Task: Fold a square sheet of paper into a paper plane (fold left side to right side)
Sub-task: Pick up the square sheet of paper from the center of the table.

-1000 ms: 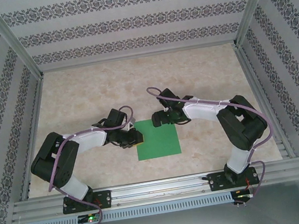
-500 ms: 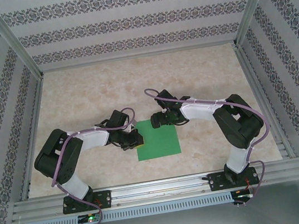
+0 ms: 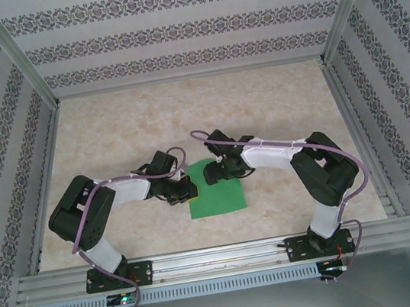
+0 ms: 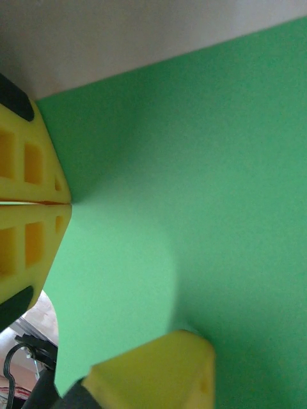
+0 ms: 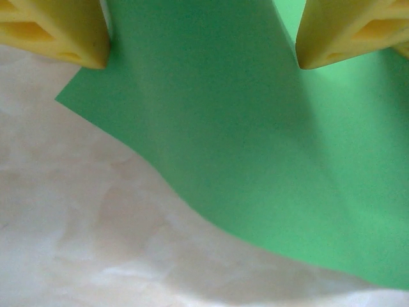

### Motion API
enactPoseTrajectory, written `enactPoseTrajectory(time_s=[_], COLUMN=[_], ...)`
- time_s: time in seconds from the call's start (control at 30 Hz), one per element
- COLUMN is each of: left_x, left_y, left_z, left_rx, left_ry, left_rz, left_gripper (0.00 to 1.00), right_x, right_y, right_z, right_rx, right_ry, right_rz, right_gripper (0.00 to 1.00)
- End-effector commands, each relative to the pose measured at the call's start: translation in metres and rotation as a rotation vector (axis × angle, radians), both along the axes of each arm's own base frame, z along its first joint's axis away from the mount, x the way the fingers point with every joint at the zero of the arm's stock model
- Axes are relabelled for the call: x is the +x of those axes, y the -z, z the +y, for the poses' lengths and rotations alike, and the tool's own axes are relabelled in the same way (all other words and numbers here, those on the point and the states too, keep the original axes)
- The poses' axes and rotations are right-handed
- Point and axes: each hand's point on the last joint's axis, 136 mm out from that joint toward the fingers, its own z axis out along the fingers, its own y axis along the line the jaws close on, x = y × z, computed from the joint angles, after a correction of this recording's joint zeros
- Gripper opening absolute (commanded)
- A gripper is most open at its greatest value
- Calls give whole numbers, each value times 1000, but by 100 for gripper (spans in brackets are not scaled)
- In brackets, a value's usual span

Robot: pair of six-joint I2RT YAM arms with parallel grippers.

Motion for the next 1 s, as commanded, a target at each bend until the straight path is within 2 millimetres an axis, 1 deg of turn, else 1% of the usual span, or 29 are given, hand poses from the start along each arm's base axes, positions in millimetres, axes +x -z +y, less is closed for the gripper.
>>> enactPoseTrajectory(time_s=[0.0, 0.2, 0.33, 0.43, 0.5, 0.57, 0.63, 0.73, 0.83, 0.97], left_x=[-5, 0, 5, 11, 17, 23, 31, 43, 55, 70], left_y=[17, 12, 5, -6, -18, -32, -48, -73, -99, -137], left_z=[7, 3, 0, -3, -4, -3, 2, 15, 34, 56], left_rx=[51, 24, 2, -25, -40, -58, -77, -105, -141, -238], left_ry=[-29, -37, -43, -44, -40, -40, -55, -88, -135, -187], left_rz=[27, 9, -17, -58, -105, -157, -210, -294, -375, -493], left_gripper=[8, 9, 12, 19, 25, 28, 34, 41, 51, 60], right_x=[-9, -15, -16, -17, -16, -16, -14, -11, -6, -1], right_y=[-4, -2, -4, -9, -16, -23, -31, -48, -71, -111], right_z=[8, 15, 18, 20, 22, 23, 21, 17, 14, 3], right_rx=[2, 22, 46, 93, 141, 192, 240, 324, 424, 560], right_ry=[-17, -35, -40, -43, -45, -46, -42, -34, -33, -39], right_rz=[33, 60, 65, 67, 65, 62, 51, 28, -6, -80], right_gripper=[72, 61, 51, 43, 39, 35, 33, 31, 31, 30])
